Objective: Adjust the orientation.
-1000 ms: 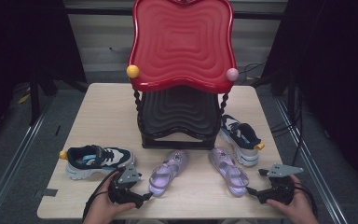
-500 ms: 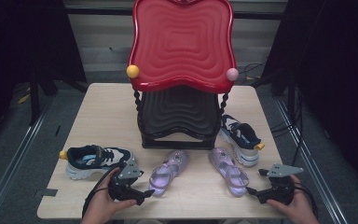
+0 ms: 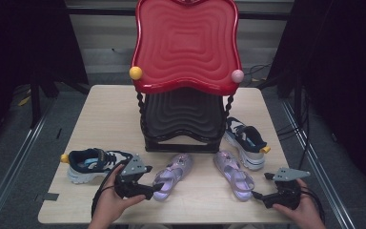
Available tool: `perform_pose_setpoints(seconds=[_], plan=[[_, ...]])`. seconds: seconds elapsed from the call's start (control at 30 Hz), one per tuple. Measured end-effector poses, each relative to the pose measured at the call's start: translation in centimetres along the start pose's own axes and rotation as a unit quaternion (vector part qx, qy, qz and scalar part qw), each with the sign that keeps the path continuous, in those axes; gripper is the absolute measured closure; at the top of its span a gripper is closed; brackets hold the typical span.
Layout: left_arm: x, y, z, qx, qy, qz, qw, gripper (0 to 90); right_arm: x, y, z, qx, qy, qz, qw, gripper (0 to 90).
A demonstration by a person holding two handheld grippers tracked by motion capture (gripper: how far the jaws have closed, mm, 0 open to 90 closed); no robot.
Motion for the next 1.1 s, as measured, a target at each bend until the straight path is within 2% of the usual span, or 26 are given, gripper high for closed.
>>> perform_pose_setpoints(seconds=[0.13, 0.33, 0.57, 0.8, 1.0, 1.03, 1.1], plan=[[0.4, 0.4, 0.3, -0.005, 0.005, -0.014, 0.9999, 30.1, 0.0, 0.0, 0.0, -0.001, 0.001, 0.000, 1.0000, 10.3], [1.3, 0.5, 1.2, -0.012, 0.022, -0.038, 0.9989, 38.9, 0.0, 0.0, 0.0, -0.001, 0.000, 0.001, 1.0000, 10.3], [1.3, 0.7, 1.9, -0.019, 0.018, -0.060, 0.9978, 47.0, 0.0, 0.0, 0.0, -0.001, 0.000, 0.001, 1.0000, 10.3], [1.1, 0.5, 2.9, -0.013, 0.025, -0.057, 0.9980, 51.8, 0.0, 0.0, 0.0, -0.001, 0.000, 0.001, 1.0000, 10.3], [1.1, 0.6, 3.4, -0.020, 0.030, -0.050, 0.9981, 54.4, 0.0, 0.0, 0.0, -0.001, 0.000, 0.002, 1.0000, 10.3], [1.3, 0.6, 3.5, -0.029, 0.042, -0.046, 0.9976, 54.2, 0.0, 0.0, 0.0, -0.001, 0.000, 0.002, 1.0000, 10.3], [1.5, 0.5, 3.4, -0.037, 0.043, -0.048, 0.9972, 54.8, 0.0, 0.0, 0.0, -0.001, 0.000, 0.002, 1.0000, 10.3]])
Point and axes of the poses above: each handheld gripper's, and its own axes: z roughly forward along the jaws, y roughly out of its top, x roughly to its left, the point moved 9 cm from there along z, roughly forward along the jaws, and after that the axes turned 2 degrees about x, right-handed, at the moved point
